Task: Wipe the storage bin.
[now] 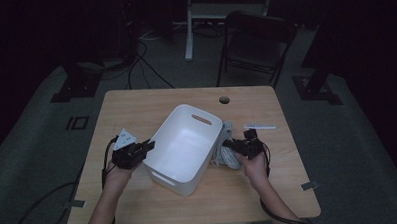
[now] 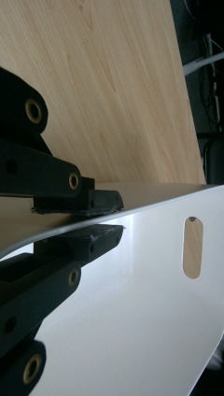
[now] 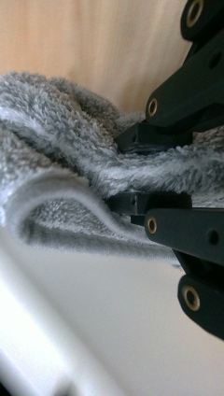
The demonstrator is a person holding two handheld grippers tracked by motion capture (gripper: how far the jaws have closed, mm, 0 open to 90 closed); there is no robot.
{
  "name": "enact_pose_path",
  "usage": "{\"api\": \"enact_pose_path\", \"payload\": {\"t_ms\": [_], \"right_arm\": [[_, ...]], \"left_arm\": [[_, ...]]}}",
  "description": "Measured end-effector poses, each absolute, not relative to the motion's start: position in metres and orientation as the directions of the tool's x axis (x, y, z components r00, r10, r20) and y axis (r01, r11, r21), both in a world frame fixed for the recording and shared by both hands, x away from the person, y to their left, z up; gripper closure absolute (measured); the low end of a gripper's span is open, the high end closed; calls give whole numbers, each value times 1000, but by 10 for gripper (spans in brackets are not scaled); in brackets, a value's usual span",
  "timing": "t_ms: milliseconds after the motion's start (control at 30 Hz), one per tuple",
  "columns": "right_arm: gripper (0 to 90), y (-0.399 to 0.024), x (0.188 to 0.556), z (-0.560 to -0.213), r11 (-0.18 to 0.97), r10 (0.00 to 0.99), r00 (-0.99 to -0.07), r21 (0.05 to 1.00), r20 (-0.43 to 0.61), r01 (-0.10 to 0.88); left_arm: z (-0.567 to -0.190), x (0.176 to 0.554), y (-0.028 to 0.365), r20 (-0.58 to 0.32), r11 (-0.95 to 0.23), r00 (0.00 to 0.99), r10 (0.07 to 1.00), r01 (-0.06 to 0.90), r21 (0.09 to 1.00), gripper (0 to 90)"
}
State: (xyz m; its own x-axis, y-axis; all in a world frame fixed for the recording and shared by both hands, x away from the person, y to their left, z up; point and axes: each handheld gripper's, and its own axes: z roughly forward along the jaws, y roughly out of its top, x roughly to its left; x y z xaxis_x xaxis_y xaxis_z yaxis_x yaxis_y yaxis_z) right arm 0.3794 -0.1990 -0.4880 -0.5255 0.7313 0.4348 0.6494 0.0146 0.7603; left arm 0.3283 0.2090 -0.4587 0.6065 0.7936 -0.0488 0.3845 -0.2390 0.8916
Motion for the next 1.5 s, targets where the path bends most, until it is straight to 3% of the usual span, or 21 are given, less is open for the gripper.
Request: {"api": "enact_pose_path", "payload": {"t_ms": [167, 267, 967, 1233, 1500], "right_arm": [[754, -202, 365, -463, -49, 691, -576, 823, 437, 566], [752, -198, 364, -462, -21, 715, -579, 840, 392, 543], [751, -183, 373, -493, 120, 802, -532, 801, 270, 587], [751, -177, 384, -521, 159, 826, -492, 724, 274, 671], [750, -178, 384, -526, 163, 823, -494, 715, 281, 680]], "left_arm": [[-460, 329, 210, -61, -226, 610, 790, 383, 896, 825], [-460, 329, 210, -59, -230, 614, 787, 380, 896, 825], [-460, 329, 209, -66, -228, 616, 785, 387, 893, 820], [-460, 329, 208, -65, -225, 609, 791, 387, 894, 818], [-460, 328, 207, -80, -205, 591, 803, 400, 893, 818]]}}
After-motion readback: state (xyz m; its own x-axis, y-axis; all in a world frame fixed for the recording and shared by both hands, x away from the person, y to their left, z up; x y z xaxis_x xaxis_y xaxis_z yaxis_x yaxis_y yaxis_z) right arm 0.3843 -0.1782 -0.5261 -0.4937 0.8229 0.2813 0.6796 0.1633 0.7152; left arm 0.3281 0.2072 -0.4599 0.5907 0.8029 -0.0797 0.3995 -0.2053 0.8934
